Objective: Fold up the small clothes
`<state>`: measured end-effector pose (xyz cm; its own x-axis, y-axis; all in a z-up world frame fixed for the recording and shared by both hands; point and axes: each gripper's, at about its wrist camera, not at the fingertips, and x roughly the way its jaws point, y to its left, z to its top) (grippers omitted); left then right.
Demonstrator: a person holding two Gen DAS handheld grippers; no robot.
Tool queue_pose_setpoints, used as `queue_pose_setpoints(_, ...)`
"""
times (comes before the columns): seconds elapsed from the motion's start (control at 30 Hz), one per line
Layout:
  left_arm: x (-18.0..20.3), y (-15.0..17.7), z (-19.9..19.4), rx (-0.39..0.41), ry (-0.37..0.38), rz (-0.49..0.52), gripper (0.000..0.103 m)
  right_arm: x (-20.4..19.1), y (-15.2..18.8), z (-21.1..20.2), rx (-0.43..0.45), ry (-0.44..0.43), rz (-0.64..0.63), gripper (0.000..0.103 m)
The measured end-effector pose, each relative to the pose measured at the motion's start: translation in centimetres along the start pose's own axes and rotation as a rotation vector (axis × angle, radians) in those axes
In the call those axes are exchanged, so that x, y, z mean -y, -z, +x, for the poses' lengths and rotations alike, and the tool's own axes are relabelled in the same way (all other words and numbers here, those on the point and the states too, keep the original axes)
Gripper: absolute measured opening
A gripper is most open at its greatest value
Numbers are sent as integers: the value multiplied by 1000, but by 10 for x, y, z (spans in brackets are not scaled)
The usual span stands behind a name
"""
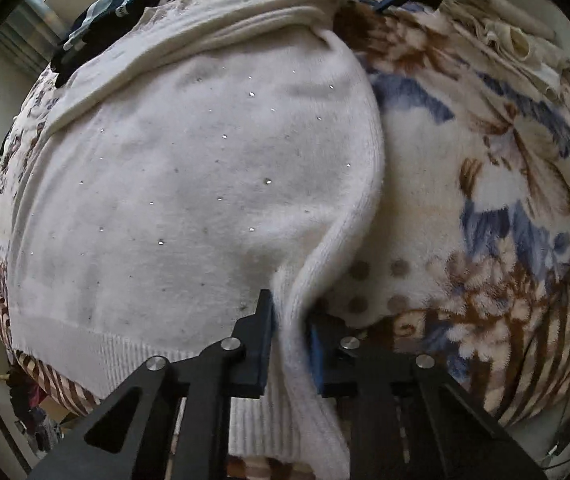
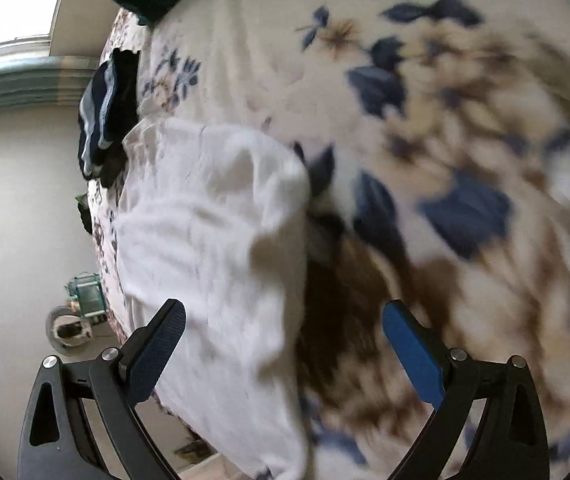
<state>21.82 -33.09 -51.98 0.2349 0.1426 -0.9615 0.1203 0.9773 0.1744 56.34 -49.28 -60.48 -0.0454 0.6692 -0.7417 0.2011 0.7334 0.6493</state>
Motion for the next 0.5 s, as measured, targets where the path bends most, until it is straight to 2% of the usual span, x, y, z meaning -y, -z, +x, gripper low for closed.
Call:
queue_pose_setpoints(0.1,-10,4,-8,17,7,-14,12,2,-16,26,-26,-37,17,99)
queue_pose_setpoints(0.2,-14,1,-16,34,14,-25,11,-4,-17,38,-27,-54,3,91)
queue_pose_setpoints(0.23,-14,3,-20,39,16,-29,11,-9,-17,41,-27,-77,-8,71)
queue_pose_setpoints(0.27,-14,8,-24,44,16,-30,11,-12,-17,44,-33,-98,-13,40)
queue_pose_setpoints(0.3,-16,8,-26,47,17,-32,11,-16,-17,48,-38,-93,-12,30)
queue_pose_setpoints(0.37,-18,11,-31,52,18,-43,11,-24,-17,51,-21,-83,-20,20)
queue_pose_setpoints(0.5,-46,7,-47,77,19,-85,11,-41,-15,47,17,-40,3,17)
